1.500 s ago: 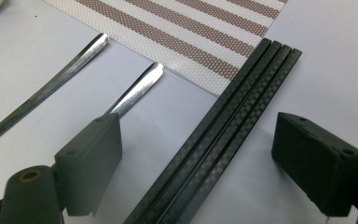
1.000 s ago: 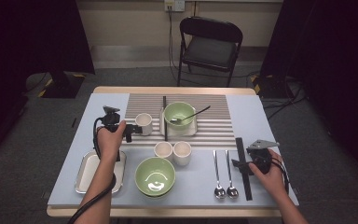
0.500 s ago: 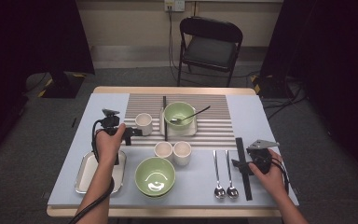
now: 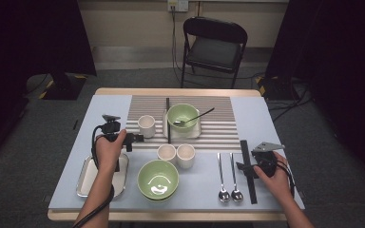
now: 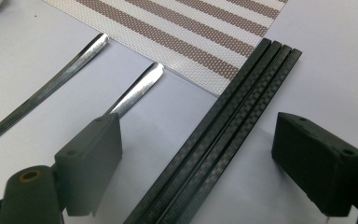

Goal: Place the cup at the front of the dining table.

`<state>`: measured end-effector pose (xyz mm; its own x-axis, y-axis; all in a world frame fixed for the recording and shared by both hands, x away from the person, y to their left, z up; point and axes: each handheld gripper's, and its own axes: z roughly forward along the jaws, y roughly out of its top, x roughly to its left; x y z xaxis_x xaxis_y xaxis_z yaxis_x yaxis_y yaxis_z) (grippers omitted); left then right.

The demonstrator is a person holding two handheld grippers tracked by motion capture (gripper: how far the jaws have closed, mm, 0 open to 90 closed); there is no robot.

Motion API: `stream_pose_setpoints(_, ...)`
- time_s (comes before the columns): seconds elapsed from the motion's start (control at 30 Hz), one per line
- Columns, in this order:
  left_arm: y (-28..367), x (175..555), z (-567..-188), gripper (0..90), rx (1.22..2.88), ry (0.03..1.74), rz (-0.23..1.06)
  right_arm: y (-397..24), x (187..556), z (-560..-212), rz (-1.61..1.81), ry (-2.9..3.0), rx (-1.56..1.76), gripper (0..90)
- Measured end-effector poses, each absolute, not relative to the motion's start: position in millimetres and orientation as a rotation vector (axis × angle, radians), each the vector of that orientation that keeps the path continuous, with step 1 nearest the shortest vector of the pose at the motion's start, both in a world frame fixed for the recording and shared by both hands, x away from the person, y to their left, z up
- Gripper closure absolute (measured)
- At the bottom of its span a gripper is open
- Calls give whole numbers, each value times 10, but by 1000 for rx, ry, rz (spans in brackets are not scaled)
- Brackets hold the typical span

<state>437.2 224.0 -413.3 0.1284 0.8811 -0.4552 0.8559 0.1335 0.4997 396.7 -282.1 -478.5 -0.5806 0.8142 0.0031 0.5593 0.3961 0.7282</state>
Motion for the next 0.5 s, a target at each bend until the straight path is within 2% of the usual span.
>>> stream_pose_setpoints(0.5,2238,4253,-4134,188,1698,1679,42,-2821,3967,-4785,997,2305,1190,152)
